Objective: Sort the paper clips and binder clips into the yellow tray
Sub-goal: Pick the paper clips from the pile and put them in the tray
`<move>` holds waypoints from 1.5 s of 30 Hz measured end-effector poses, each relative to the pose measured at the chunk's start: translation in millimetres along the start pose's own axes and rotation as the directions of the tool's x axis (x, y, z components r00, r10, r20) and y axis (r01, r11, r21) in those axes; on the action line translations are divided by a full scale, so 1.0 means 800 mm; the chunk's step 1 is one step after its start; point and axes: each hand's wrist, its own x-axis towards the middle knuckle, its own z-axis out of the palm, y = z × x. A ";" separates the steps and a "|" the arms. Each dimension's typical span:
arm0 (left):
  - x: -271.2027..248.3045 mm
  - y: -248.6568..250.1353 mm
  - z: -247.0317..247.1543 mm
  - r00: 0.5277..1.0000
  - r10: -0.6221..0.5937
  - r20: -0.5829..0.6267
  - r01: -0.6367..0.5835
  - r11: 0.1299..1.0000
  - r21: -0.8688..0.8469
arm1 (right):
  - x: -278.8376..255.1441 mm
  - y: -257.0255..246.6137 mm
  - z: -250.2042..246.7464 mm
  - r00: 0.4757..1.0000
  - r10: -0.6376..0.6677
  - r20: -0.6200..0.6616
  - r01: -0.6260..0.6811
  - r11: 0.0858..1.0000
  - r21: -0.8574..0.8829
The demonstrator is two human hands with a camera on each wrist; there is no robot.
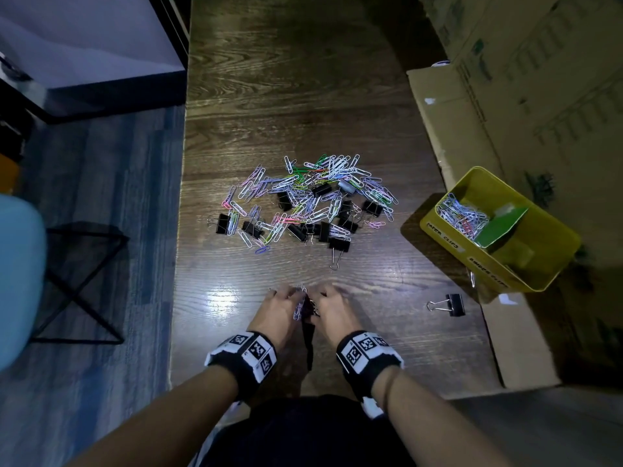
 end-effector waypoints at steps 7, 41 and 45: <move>-0.008 0.005 -0.010 0.992 0.119 -0.037 -0.118 0.993 0.023 | 0.002 0.014 -0.002 0.999 0.036 -0.009 -0.036 0.999 0.036; 0.179 0.257 -0.159 0.998 0.015 -0.066 -0.066 0.393 -0.917 | -0.082 0.177 -0.259 0.734 0.347 -0.584 0.281 0.628 0.726; 0.219 0.304 -0.140 0.990 0.102 -0.094 -0.139 0.709 -0.691 | -0.075 0.214 -0.295 0.718 0.310 -0.624 0.178 0.785 0.594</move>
